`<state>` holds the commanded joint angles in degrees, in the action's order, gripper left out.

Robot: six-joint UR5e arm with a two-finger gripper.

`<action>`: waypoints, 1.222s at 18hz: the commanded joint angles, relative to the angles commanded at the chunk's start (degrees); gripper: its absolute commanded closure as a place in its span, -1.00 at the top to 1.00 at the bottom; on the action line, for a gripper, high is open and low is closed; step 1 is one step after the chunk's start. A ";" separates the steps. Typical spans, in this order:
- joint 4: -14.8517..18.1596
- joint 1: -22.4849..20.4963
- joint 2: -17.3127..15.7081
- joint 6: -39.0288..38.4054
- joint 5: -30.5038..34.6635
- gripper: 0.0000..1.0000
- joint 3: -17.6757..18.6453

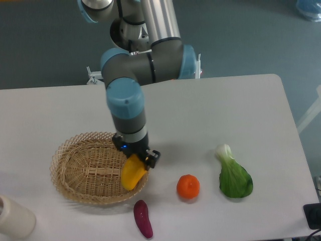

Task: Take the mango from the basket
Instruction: 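Lift the mango out of the basket and carry it beside the orange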

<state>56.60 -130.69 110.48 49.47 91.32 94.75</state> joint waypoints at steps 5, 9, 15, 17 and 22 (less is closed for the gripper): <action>0.09 -3.34 -0.09 7.81 1.14 -0.14 -0.61; 0.26 -5.80 -0.61 13.97 1.76 -0.14 -0.70; 0.00 -7.03 -0.62 14.51 1.94 -0.13 -0.44; -0.09 -7.47 -0.70 14.86 1.94 -0.12 -0.09; -0.09 -7.65 -0.61 15.48 1.85 -0.13 0.09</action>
<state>56.51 -138.34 109.86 64.95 93.16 94.83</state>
